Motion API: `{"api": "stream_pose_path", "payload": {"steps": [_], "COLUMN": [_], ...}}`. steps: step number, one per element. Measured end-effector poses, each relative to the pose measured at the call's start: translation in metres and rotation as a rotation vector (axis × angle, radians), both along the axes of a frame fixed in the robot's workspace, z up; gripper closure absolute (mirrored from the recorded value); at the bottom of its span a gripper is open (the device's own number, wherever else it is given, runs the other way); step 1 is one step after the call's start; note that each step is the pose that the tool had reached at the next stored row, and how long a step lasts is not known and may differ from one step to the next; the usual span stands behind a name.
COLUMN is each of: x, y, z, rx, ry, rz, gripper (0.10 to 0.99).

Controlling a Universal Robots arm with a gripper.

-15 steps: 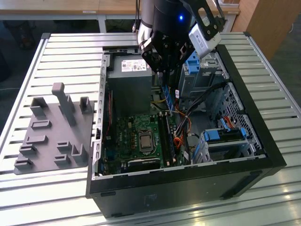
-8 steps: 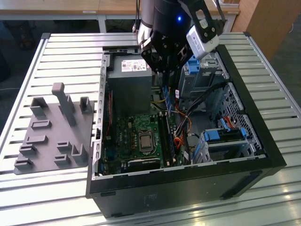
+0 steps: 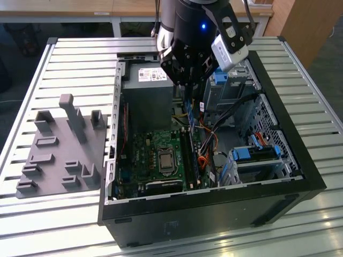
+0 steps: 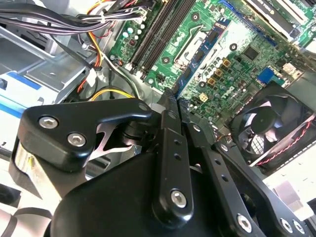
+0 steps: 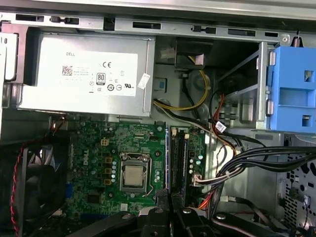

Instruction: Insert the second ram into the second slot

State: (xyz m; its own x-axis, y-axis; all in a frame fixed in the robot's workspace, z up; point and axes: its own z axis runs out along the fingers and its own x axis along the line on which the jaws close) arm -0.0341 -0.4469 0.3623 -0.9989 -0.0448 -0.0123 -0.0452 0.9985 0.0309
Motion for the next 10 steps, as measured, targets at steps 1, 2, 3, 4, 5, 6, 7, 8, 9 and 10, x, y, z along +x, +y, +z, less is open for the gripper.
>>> {"api": "stream_pose_path", "payload": {"steps": [1, 2, 3, 4, 5, 6, 7, 8, 9, 10], "x": [0.0000, 0.0000, 0.0000, 0.0000, 0.0000, 0.0000, 0.0000, 0.0000, 0.0000, 0.0000], "y": [-0.0001, -0.0002, -0.0002, -0.0001, -0.0002, -0.0002, -0.0002, -0.0002, -0.0002, -0.0002], "z": [-0.0002, -0.0005, -0.0008, -0.0011, -0.0015, -0.0020, -0.0025, -0.0031, -0.0037, -0.0042], "rx": [-0.001, -0.001, -0.001, -0.002, -0.002, -0.002, -0.002, -0.002, -0.002, -0.002], "ry": [0.0001, 0.0000, 0.0000, 0.0000, 0.0000, 0.0000, -0.0001, -0.0001, 0.0000, 0.0000], "rz": [0.000, 0.000, 0.000, 0.000, 0.000, 0.000, 0.000, 0.000, 0.000, 0.000], "gripper": [0.953, 0.953, 0.953, 0.953, 0.953, 0.953, 0.953, 0.953, 0.953, 0.953]}}
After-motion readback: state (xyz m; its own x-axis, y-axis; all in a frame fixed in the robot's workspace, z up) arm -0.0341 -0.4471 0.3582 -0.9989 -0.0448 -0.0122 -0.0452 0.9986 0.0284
